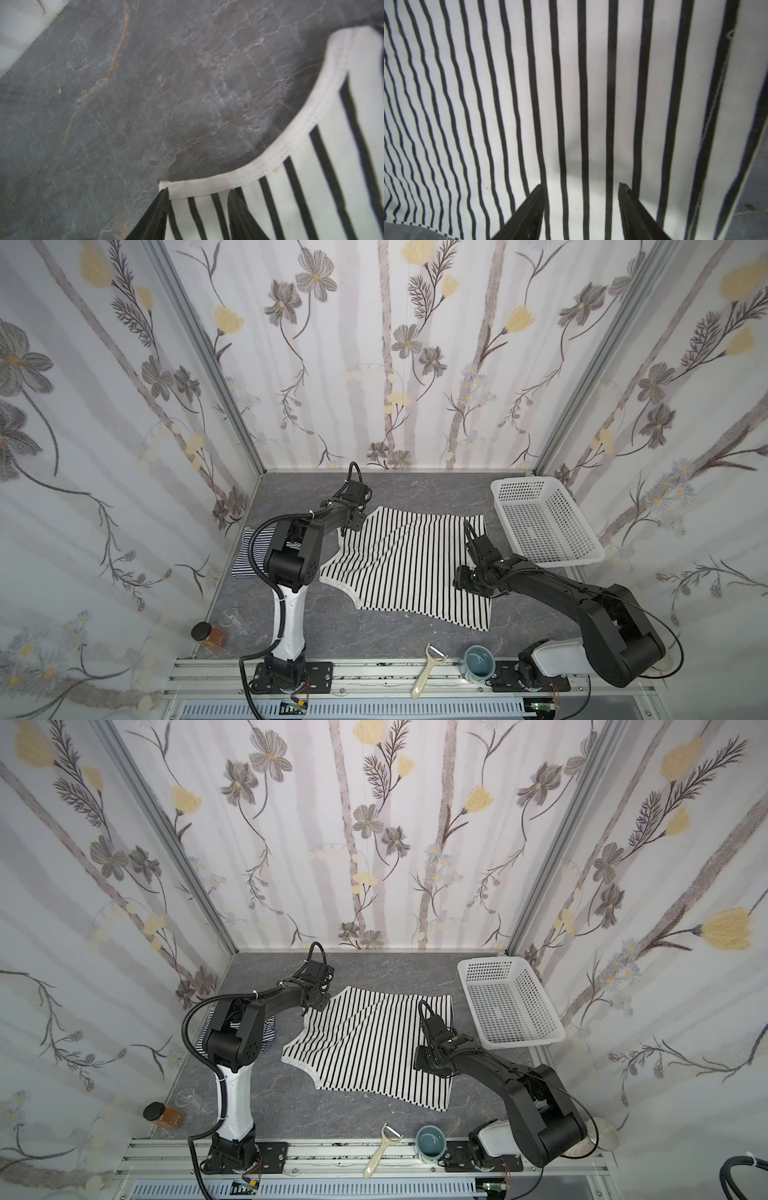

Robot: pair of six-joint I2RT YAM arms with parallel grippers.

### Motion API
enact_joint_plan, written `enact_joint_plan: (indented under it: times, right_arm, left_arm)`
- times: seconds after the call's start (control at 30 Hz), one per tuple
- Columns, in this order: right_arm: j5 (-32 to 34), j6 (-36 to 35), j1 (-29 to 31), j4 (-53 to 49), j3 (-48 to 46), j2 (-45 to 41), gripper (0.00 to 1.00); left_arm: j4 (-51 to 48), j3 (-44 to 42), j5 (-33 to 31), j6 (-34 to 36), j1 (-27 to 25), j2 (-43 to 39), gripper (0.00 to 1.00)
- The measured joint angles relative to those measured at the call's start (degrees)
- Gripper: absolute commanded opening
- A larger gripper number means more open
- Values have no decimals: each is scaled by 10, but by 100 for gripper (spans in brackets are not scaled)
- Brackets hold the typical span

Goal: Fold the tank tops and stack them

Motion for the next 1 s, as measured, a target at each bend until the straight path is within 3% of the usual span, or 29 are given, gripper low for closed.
enact_joint_plan:
  times: [0.63, 0.83, 1.0]
  right_arm:
    - [13, 0, 1, 40, -26, 1, 58]
    - [7, -4, 1, 24, -20, -23, 60]
    - [7, -7, 0, 14, 19, -29, 60]
  left_arm:
    - [49, -37, -10, 19, 74, -11, 48]
    - [19, -60, 12, 19, 74, -66, 49]
    - [22, -88, 46, 15, 44, -138, 51]
